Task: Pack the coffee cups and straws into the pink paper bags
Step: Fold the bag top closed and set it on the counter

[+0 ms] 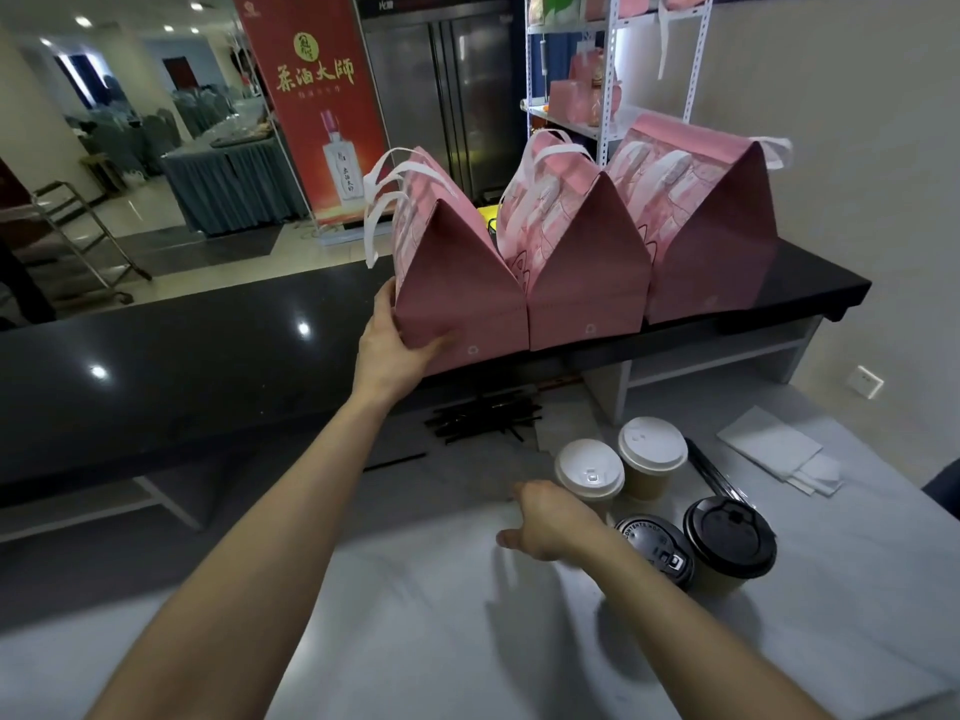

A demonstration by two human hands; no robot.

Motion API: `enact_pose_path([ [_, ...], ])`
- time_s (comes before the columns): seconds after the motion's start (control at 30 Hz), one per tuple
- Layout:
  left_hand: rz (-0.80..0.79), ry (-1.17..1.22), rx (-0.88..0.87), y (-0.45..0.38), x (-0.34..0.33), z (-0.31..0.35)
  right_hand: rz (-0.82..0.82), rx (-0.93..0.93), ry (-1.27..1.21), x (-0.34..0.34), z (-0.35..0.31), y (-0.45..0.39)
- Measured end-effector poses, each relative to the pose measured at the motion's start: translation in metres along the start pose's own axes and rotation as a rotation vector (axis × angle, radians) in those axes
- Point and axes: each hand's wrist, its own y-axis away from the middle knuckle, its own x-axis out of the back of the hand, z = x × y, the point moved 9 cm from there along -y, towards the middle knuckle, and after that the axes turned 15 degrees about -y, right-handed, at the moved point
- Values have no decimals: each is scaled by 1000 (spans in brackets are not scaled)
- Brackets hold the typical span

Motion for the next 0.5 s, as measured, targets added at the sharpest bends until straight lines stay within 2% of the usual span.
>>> enact_pose_path([
  [0.5, -95, -17, 26, -8, 4, -9, 19, 5, -37, 9, -2, 9],
])
